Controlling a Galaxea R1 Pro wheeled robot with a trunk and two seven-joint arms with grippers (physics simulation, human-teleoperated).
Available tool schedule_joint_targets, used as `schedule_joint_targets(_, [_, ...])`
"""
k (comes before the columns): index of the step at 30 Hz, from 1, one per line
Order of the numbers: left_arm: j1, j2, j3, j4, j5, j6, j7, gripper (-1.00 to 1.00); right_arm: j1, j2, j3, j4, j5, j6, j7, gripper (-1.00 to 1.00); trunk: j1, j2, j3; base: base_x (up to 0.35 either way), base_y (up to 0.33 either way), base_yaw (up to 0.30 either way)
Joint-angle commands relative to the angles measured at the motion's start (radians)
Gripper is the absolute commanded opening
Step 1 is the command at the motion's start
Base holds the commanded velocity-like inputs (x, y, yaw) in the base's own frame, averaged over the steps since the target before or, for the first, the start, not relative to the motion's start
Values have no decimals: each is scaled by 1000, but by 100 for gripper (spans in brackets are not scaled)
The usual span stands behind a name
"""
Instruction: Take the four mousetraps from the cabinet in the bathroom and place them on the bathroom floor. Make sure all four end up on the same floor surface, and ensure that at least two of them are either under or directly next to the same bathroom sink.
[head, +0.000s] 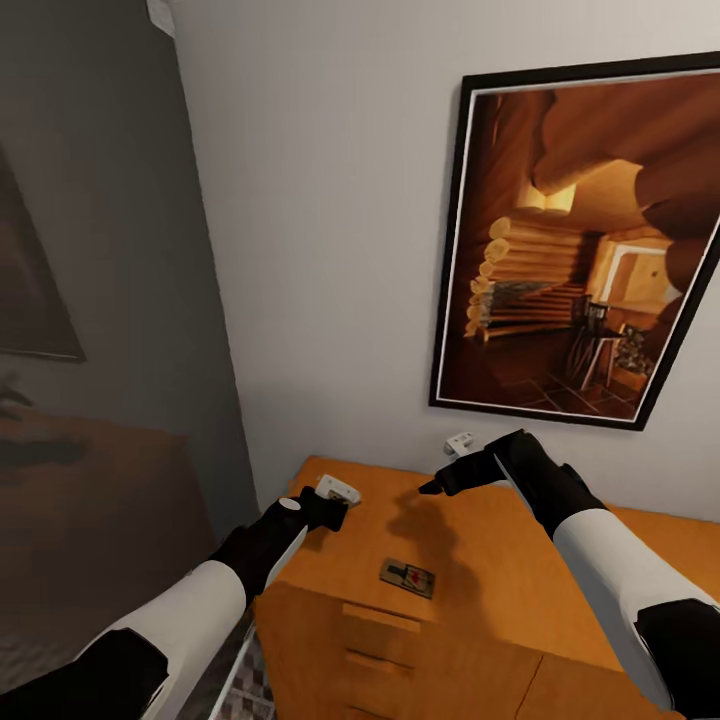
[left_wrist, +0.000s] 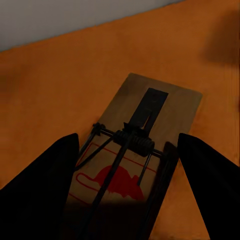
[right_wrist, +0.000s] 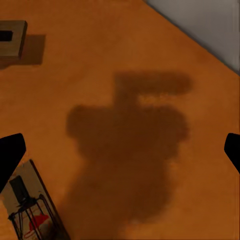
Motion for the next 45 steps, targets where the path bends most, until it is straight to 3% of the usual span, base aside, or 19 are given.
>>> schedule_joint_targets(1, [-1, 0, -3, -1, 1, 5, -1, -100, -1, -1, 2, -2, 10, 1, 8, 100, 1, -2, -2, 0, 0, 239])
schedule_joint_targets(8, [-1, -3, -3, 0, 1, 6, 0, -100, -1, -1, 2, -2, 10, 1, 9, 100, 1, -2, -2, 0, -53, 75])
schedule_joint_targets(26, [-1, -3, -4, 0, 1, 7, 0, -100, -1, -1, 2, -2, 10, 1, 9, 100, 1, -2, -2, 0, -298, 3])
schedule_joint_targets(34, [-1, 2, -4, 0, 1, 7, 0, -100, -1, -1, 2, -2, 10, 1, 10, 100, 1, -2, -2, 0, -33, 47])
schedule_joint_targets(45, [-1, 6, -1, 0, 1, 6, 0, -100, -1, -1, 2, -2, 10, 1, 10, 100, 1, -2, -2, 0, -1, 265])
